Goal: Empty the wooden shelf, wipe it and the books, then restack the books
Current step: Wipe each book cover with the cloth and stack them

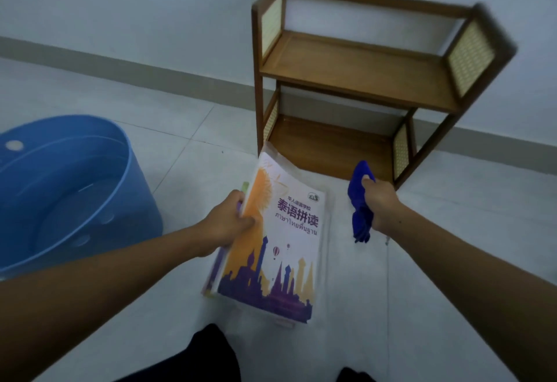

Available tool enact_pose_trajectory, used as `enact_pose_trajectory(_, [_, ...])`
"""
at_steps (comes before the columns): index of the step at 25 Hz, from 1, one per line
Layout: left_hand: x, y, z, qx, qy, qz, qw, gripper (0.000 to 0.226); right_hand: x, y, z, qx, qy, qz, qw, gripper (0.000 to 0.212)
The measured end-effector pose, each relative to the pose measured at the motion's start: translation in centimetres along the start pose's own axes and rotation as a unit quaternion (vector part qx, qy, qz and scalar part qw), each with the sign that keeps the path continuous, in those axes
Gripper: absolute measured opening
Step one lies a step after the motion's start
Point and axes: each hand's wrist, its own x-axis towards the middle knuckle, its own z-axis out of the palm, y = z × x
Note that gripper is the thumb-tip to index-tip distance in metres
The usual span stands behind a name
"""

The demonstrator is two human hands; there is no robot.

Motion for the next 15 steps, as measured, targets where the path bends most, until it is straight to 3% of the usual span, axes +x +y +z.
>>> enact_pose_trajectory(6, [-3.7, 8.7, -1.9, 0.049, -0.011, 0.08, 0.996, 0.021, -8.4, -5.3, -3.2, 0.004, -0.134, -0.005, 0.991, 0.023])
enact_pose_trajectory(10, [-7.2, 14.1, -3.4, 0.139, 0.013, 0.166, 0.976, 0.024, -13.7, -9.0, -5.5, 0.102, -0.163, -0.04, 0.98, 0.024])
enact_pose_trajectory(13, [-10.1, 17.9, -3.0, 0.224, 0.05, 0.263, 0.937, 0.023, -16.2, -11.4, -6.5, 0.174, -0.159, -0.065, 0.97, 0.034])
enact_pose_trajectory(15, [-11.8, 19.7, -2.1, 0.259, 0.074, 0.315, 0.91, 0.021, -17.5, -12.9, -6.9, 0.206, -0.188, -0.064, 0.958, 0.052])
